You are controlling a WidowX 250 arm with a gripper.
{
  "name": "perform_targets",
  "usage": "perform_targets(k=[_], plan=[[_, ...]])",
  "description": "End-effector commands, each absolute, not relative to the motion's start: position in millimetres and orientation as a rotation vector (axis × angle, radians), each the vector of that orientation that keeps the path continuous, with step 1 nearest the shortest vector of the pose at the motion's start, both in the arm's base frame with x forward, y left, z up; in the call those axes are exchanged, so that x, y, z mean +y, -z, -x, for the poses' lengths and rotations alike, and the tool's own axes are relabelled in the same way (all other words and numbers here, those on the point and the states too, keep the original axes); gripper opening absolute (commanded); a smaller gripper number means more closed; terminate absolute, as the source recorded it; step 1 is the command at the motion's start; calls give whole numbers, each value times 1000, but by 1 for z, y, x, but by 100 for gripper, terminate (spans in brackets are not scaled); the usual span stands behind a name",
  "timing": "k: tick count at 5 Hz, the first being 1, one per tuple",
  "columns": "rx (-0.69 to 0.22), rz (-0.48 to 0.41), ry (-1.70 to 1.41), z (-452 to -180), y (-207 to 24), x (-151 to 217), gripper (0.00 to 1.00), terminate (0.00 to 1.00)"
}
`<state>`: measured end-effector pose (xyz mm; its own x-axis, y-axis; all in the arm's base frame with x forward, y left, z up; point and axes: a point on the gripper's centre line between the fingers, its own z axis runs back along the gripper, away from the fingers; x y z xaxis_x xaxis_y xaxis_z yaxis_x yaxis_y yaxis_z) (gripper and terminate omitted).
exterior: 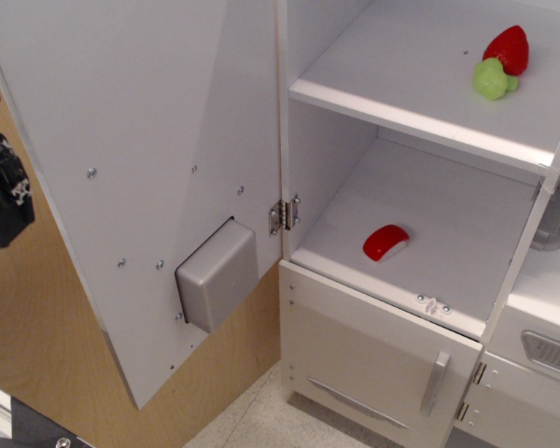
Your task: Close fridge
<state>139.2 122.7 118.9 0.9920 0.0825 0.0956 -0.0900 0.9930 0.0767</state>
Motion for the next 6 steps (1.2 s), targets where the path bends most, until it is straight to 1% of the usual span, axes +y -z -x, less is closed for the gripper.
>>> perform_targets(k=[1, 2, 3, 4, 5, 6], plan=[[-93, -114, -112, -148, -121, 159, 100, 0], [-100, -106, -132, -153, -119, 173, 100, 0], [-103, -123, -178, -163, -118, 184, 100, 0], [-81, -123, -176, -172, -115, 181, 100, 0], [-87, -118, -136, -178, -109, 161, 100, 0], [-64, -101, -74, -178, -103, 134, 100, 0]])
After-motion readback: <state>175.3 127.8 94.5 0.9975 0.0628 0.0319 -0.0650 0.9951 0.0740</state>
